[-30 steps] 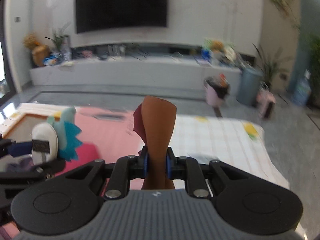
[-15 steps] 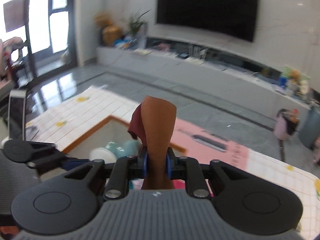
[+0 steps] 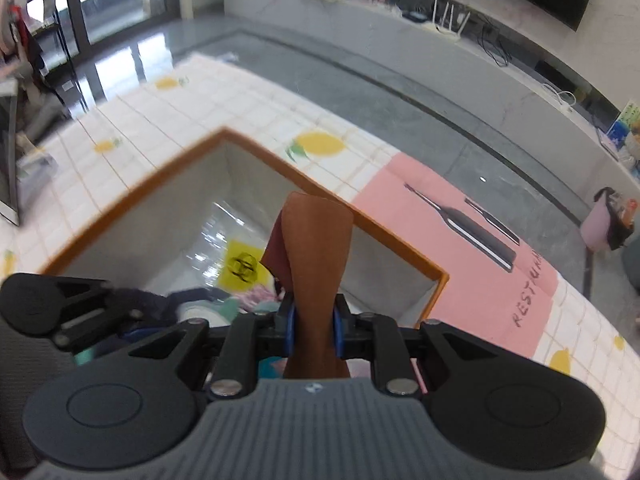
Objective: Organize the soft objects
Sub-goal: 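Open the left tool to drop the plush while the right tool releases the brown cloth into the box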
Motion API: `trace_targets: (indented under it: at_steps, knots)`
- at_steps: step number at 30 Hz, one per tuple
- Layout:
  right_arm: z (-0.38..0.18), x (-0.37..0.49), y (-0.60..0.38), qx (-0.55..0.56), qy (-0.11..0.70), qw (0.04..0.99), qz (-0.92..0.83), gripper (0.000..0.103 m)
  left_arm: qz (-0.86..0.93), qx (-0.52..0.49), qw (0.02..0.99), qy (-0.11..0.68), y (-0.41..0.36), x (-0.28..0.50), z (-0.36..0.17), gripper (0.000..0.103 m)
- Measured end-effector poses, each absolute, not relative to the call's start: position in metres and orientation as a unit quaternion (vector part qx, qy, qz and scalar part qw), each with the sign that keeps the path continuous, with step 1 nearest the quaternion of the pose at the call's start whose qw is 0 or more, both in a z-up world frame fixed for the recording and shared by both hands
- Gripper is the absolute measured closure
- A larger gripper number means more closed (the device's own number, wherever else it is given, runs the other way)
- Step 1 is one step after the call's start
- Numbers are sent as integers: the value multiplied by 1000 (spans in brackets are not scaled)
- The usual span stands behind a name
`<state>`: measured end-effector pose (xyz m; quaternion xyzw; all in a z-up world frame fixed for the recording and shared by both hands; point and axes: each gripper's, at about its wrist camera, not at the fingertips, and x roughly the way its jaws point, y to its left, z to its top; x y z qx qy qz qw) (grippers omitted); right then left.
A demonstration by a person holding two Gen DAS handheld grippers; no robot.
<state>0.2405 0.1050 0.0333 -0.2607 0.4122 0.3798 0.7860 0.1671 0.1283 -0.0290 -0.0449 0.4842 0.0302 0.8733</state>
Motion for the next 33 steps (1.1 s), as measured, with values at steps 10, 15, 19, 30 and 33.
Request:
trace_targets:
  at_steps: [10,15,19,30,33]
  knots:
    - [-4,257,119,-302,446,762,361,85,26,-116,839,530,144,191,-39,49]
    - [-5,257,121,-315,441,759,361,83,42,-137,841,522,144,186,-43,49]
    - [-3,257,119,-315,440,758,364,84,50,-160,816,553,146,195,-59,47]
    - [-1,258,117,-311,443,755,369,84,68,-171,837,516,151,169,-34,15]
    - [3,259,117,-318,442,755,365,83,55,-186,838,510,158,159,-25,15]
